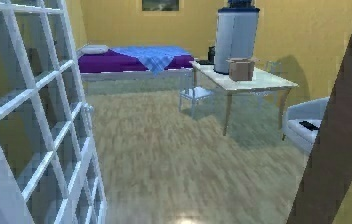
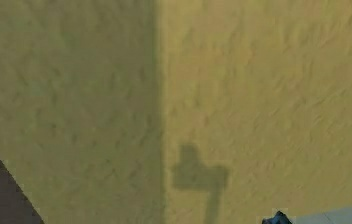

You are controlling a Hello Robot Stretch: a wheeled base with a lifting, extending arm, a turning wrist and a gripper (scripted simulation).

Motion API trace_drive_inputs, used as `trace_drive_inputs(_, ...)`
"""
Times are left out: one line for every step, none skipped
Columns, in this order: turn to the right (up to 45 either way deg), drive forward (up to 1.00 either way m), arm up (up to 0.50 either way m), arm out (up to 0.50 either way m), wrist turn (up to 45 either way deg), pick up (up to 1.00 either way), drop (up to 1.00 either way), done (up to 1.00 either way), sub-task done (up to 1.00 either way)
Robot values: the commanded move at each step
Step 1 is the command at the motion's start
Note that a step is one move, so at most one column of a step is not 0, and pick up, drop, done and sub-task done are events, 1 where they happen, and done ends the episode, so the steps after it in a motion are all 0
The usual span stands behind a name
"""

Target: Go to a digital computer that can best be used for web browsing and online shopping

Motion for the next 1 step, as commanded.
trace_drive_inputs(0.0,0.15,0.00,0.00,0.0,0.00,0.00,0.00,0.00)
